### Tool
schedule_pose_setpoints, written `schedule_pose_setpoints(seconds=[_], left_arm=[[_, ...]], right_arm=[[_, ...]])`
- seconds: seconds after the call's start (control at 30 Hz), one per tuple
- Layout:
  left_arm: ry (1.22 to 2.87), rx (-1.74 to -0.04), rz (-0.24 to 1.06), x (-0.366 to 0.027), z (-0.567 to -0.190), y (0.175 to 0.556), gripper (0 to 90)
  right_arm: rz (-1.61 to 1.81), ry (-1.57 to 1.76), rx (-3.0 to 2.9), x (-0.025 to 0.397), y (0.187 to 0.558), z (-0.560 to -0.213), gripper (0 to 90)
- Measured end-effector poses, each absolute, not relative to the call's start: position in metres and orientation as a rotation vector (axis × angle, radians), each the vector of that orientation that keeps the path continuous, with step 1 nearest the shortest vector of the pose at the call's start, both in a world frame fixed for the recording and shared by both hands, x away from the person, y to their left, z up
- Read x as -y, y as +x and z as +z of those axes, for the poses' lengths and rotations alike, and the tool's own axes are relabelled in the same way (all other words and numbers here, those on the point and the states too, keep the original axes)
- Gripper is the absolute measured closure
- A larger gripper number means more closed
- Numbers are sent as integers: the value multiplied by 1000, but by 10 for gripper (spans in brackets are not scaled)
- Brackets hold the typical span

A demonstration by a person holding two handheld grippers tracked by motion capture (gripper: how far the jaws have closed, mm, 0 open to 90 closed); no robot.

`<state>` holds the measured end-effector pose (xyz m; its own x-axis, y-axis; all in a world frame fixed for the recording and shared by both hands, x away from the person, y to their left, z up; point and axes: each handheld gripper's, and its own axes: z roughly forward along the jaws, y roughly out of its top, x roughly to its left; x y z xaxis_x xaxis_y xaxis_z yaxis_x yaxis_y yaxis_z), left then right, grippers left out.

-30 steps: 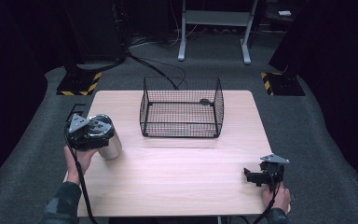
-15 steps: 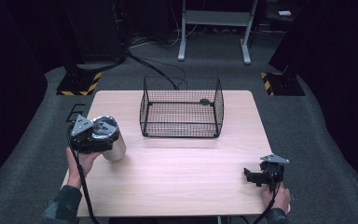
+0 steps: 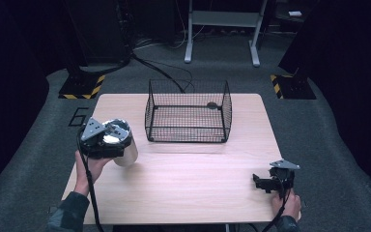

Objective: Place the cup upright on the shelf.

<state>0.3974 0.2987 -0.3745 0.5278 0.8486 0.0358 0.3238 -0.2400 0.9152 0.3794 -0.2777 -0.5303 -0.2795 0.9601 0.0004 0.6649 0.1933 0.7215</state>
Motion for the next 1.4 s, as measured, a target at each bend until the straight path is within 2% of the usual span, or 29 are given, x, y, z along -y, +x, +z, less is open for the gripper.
schedule_pose_setpoints(seconds=[1.4], left_arm=[[1878,-798,609,-235,-345,403,40]], right_arm=[[861,1515,-2019,278,379,-530,0]])
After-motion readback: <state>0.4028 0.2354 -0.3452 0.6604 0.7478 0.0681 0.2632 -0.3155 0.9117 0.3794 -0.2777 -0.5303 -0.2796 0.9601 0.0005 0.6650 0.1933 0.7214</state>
